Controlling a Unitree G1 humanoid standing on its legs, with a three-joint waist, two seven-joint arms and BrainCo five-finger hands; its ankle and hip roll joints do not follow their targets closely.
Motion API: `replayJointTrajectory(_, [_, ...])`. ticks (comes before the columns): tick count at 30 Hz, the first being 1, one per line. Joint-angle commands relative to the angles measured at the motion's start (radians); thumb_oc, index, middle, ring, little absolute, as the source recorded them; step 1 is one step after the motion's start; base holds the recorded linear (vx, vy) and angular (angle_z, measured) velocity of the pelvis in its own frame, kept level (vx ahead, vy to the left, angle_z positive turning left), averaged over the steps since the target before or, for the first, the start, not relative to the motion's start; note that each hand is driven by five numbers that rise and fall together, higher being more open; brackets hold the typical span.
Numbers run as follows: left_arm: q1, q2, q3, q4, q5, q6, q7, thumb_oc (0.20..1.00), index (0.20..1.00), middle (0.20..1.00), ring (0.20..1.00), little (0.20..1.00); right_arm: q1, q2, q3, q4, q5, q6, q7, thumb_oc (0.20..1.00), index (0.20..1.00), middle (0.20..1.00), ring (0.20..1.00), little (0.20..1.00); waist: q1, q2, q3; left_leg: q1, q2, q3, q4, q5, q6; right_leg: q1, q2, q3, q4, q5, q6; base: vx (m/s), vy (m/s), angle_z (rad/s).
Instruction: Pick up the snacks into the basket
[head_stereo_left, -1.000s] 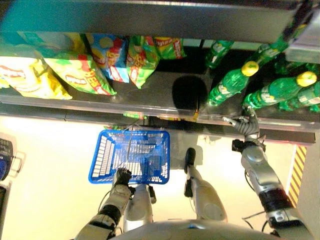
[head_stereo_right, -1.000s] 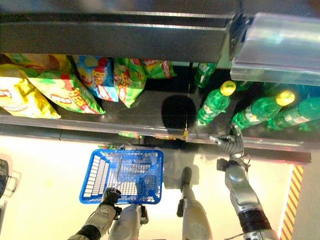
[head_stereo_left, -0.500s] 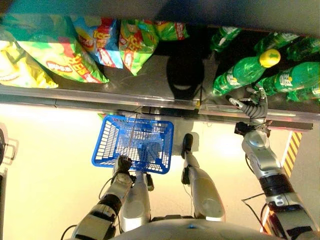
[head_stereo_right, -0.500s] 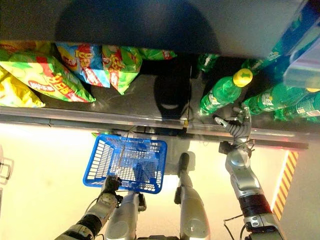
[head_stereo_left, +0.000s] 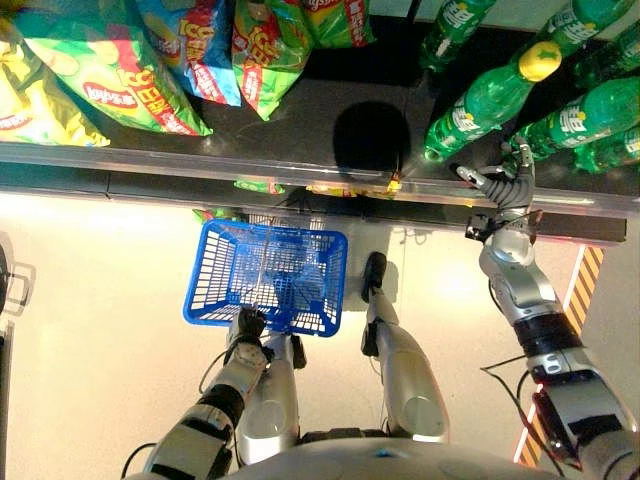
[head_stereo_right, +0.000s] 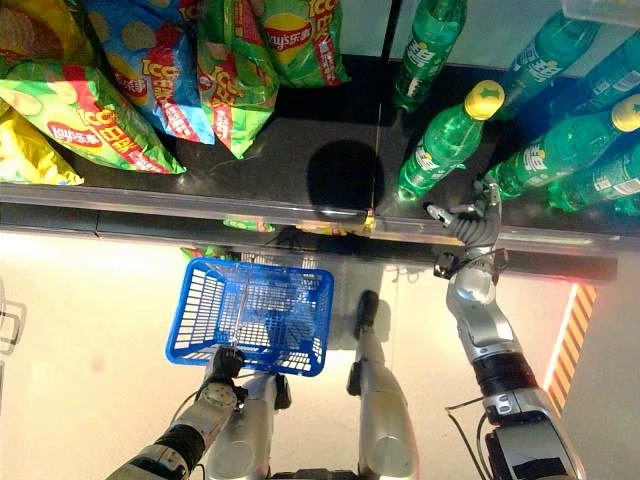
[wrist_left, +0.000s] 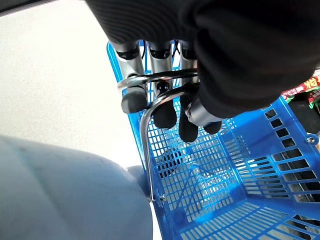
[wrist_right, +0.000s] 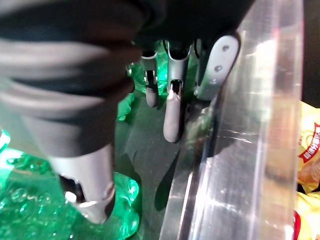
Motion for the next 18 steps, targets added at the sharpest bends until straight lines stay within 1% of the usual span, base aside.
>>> replayJointTrajectory(1, [0.023, 0.024, -0.04, 0.011, 0.012, 0.02, 0.026, 0.2, 0.2, 0.2, 0.2, 0.2, -0.137, 0.003, 0.002, 0.041, 0.022, -0.005, 0.038, 1.0, 1.0, 1.0, 1.0, 1.0, 0.074, -0.027, 0.017, -0.03, -0.009, -0.036, 0.006, 0.04, -0.005, 0.07, -0.085, 0.014, 0.132, -0.096, 0.095, 0.0, 0.0, 0.0])
replayJointTrajectory(4, [0.018, 0.024, -0.034, 0.015, 0.014, 0.022, 0.022, 0.2, 0.2, 0.2, 0.2, 0.2, -0.116, 0.039, 0.029, 0.01, 0.023, -0.016, 0.065, 1.0, 1.0, 1.0, 1.0, 1.0, 0.074, -0.027, 0.02, -0.024, -0.009, -0.035, -0.003, 0.045, -0.007, 0.073, -0.083, 0.015, 0.122, -0.09, 0.096, -0.02, -0.007, -0.05])
replayJointTrajectory(7, [0.02, 0.026, -0.035, 0.011, 0.017, 0.024, 0.023, 0.2, 0.2, 0.2, 0.2, 0.2, -0.095, 0.061, 0.041, -0.008, 0.023, -0.017, 0.065, 1.0, 1.0, 1.0, 1.0, 1.0, 0.072, -0.026, 0.02, -0.019, -0.008, -0.035, -0.003, 0.041, -0.008, 0.076, -0.082, 0.017, 0.121, -0.092, 0.097, -0.02, -0.01, -0.12])
replayJointTrajectory(9, [0.021, 0.025, -0.032, 0.01, 0.027, 0.03, 0.022, 0.2, 0.2, 0.2, 0.2, 0.2, -0.049, 0.102, 0.056, -0.053, 0.007, -0.016, 0.077, 1.0, 1.0, 1.0, 1.0, 1.0, 0.068, -0.025, 0.023, -0.015, -0.006, -0.038, -0.004, 0.042, -0.007, 0.078, -0.081, 0.018, 0.121, -0.094, 0.096, -0.04, -0.014, -0.01])
replayJointTrajectory(14, [0.017, 0.029, -0.021, 0.006, 0.032, 0.032, 0.028, 0.2, 0.2, 0.2, 0.2, 0.2, 0.022, 0.154, 0.084, -0.125, 0.021, -0.032, 0.102, 1.0, 1.0, 1.0, 1.0, 1.0, 0.063, -0.027, 0.027, -0.011, -0.005, -0.042, -0.002, 0.044, -0.005, 0.081, -0.08, 0.019, 0.125, -0.095, 0.094, -0.02, -0.014, 0.06])
replayJointTrajectory(18, [0.015, 0.032, -0.024, 0.001, 0.046, 0.036, 0.032, 0.2, 0.2, 0.2, 0.2, 0.2, 0.065, 0.164, 0.106, -0.168, 0.009, -0.037, 0.12, 1.0, 1.0, 1.0, 1.0, 1.0, 0.06, -0.03, 0.03, -0.016, -0.003, -0.043, 0.001, 0.047, -0.004, 0.076, -0.08, 0.018, 0.132, -0.097, 0.093, 0.0, 0.0, 0.0])
